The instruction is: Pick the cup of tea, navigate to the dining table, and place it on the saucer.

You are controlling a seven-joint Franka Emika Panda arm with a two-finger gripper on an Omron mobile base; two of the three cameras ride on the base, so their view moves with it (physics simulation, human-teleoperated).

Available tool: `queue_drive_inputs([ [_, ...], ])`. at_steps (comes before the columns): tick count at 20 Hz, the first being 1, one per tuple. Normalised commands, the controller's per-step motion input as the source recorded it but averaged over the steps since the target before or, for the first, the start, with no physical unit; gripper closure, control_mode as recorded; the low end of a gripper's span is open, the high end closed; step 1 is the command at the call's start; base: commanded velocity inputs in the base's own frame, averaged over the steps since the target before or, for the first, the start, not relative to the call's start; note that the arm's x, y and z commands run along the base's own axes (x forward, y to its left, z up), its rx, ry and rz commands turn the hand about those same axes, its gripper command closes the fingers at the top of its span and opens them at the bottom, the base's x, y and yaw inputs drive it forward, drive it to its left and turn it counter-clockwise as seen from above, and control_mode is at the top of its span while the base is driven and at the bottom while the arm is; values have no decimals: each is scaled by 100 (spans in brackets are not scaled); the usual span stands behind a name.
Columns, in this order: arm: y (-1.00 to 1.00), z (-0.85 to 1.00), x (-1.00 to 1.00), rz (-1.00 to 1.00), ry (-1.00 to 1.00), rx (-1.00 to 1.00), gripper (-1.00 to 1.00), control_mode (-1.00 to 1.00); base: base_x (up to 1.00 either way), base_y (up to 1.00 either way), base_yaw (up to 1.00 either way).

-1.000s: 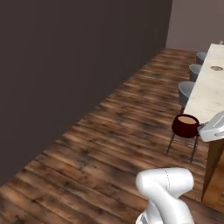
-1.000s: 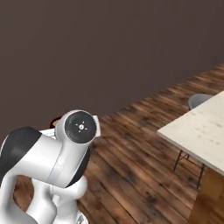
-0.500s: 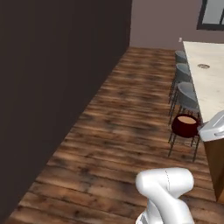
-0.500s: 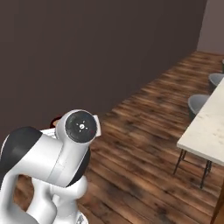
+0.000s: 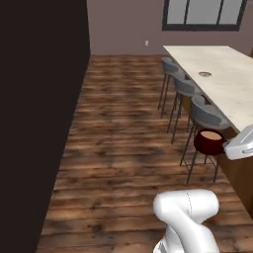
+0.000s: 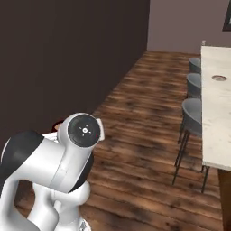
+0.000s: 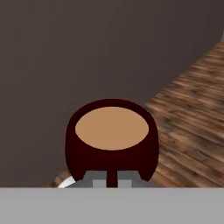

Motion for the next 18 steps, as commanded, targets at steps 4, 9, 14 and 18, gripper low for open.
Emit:
queue_drive_inputs([
  [4,0,0,0,0,0,0,100,100,100,94,-54],
  [9,0,0,0,0,0,0,100,100,100,94,-53],
  [14,0,0,0,0,0,0,100,100,100,95,-54],
  [18,0,0,0,0,0,0,100,100,100,94,-55],
])
